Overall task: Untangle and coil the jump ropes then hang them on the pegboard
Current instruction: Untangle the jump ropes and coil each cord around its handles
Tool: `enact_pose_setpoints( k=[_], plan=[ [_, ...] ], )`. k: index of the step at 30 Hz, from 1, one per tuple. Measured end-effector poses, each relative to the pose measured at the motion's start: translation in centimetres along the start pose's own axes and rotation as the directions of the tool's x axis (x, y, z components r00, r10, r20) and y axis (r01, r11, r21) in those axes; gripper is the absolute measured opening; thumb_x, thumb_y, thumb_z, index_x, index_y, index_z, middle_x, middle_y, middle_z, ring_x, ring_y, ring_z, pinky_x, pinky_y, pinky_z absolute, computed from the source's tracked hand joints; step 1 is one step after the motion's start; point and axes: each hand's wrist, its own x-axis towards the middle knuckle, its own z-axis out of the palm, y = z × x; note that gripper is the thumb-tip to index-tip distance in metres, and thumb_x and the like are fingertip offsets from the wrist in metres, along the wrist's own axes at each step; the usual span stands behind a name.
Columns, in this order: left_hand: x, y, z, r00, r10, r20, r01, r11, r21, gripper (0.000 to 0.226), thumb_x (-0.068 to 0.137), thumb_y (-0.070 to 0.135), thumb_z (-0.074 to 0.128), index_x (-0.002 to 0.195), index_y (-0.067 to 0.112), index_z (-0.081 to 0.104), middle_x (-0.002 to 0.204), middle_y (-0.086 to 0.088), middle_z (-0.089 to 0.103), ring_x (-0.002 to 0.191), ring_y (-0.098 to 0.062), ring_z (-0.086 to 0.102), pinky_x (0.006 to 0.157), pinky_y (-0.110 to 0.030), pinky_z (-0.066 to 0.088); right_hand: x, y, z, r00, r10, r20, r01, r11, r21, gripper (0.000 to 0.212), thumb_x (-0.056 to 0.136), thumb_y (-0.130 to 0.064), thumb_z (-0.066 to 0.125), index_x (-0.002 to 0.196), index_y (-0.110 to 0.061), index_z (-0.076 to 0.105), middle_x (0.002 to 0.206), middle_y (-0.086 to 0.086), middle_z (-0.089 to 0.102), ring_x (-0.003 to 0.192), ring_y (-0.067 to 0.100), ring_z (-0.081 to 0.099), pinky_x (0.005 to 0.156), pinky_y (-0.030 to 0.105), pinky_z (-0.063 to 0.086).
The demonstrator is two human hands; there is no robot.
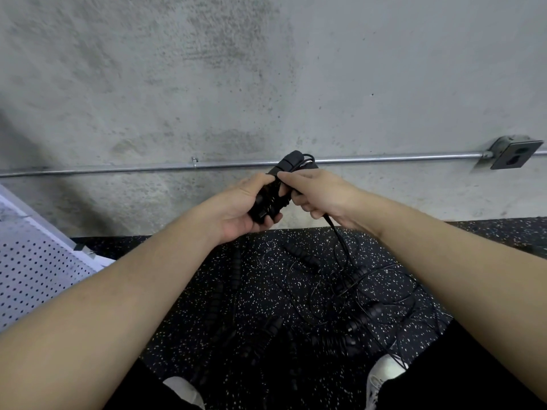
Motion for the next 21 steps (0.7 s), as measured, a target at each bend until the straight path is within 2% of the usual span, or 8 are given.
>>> enact_pose_setpoints(
  k=[3,5,7,9,11,15,19,21],
  plan=[
    [0.2,-0.1,0.2,1.0,0.012,-0.02,-0.012,0.999,0.032,0.052,0.096,0.066,0.05,0.084,0.018,0.067,0.079,-0.003,0.068,0.064,-0.019,0.063,0.048,-0.022,0.043,-0.3,0.0,0.2,0.999,-0.053,-0.008,0.052,0.997,-0.058,0.035,0.105,-0.042,0.046,0.082,-0.019,0.06,0.05,-0.012,0.037,0.045,0.006,0.029,0.045,0.021,0.023],
    [0.2,0.0,0.2,0.998,0.035,-0.048,-0.032,0.998,0.055,0.047,0.098,0.062,0.05,0.091,0.018,0.066,0.08,-0.003,0.069,0.063,-0.019,0.064,0.046,-0.022,0.042,-0.4,0.1,0.4,1.0,-0.025,0.012,0.026,0.998,-0.057,0.035,0.106,-0.044,0.042,0.084,-0.021,0.056,0.05,-0.012,0.037,0.044,0.006,0.029,0.046,0.021,0.024],
    [0.2,0.2,0.2,0.996,0.045,-0.075,-0.041,0.998,0.049,0.04,0.102,0.053,0.052,0.103,0.015,0.066,0.082,-0.005,0.071,0.061,-0.019,0.064,0.045,-0.022,0.041,-0.6,0.3,0.3,0.997,0.052,0.049,-0.053,0.998,0.021,0.037,0.107,-0.047,0.037,0.087,-0.02,0.053,0.052,-0.011,0.036,0.045,0.006,0.028,0.047,0.022,0.023],
    [0.3,0.4,0.2,0.993,0.048,-0.105,-0.047,0.999,0.014,0.046,0.101,0.048,0.055,0.125,0.009,0.06,0.089,-0.009,0.071,0.06,-0.021,0.065,0.044,-0.023,0.042,-0.6,0.5,0.1,0.991,0.088,0.104,-0.099,0.99,0.103,0.036,0.107,-0.047,0.037,0.091,-0.019,0.052,0.055,-0.01,0.035,0.047,0.007,0.026,0.046,0.021,0.021],
    [0.2,0.6,0.2,0.992,0.05,-0.115,-0.051,0.999,-0.01,0.049,0.102,0.047,0.054,0.131,0.008,0.058,0.09,-0.01,0.072,0.059,-0.021,0.065,0.043,-0.022,0.042,-0.8,0.5,0.0,0.988,0.08,0.131,-0.099,0.984,0.146,0.032,0.108,-0.044,0.039,0.093,-0.019,0.051,0.057,-0.008,0.035,0.047,0.007,0.026,0.042,0.018,0.022],
    [-0.3,0.9,0.3,0.997,0.047,-0.067,-0.051,0.997,-0.053,0.035,0.104,0.045,0.051,0.113,0.014,0.065,0.081,-0.003,0.074,0.059,-0.019,0.062,0.042,-0.017,0.038,-0.7,0.2,0.0,0.998,0.04,0.055,-0.048,0.986,0.161,0.03,0.106,-0.041,0.046,0.088,-0.019,0.054,0.055,-0.008,0.034,0.046,0.006,0.026,0.046,0.021,0.021],
    [-0.2,1.3,0.2,0.99,0.096,-0.101,-0.104,0.992,-0.077,0.057,0.097,0.046,0.064,0.138,0.009,0.053,0.093,-0.011,0.072,0.058,-0.025,0.063,0.038,-0.021,0.039,-0.3,-0.1,-0.2,0.999,-0.013,-0.046,0.018,0.995,0.097,0.031,0.104,-0.044,0.05,0.083,-0.022,0.056,0.052,-0.011,0.035,0.046,0.007,0.026,0.046,0.022,0.02],
    [-0.2,1.3,0.2,0.983,0.127,-0.132,-0.136,0.989,-0.062,0.064,0.094,0.046,0.069,0.141,0.01,0.046,0.095,-0.014,0.073,0.057,-0.027,0.063,0.038,-0.021,0.039,-0.3,0.0,-0.1,0.997,-0.023,-0.068,0.03,0.994,0.105,0.031,0.103,-0.045,0.05,0.087,-0.021,0.06,0.052,-0.011,0.036,0.046,0.007,0.026,0.046,0.022,0.021]
  ],
)
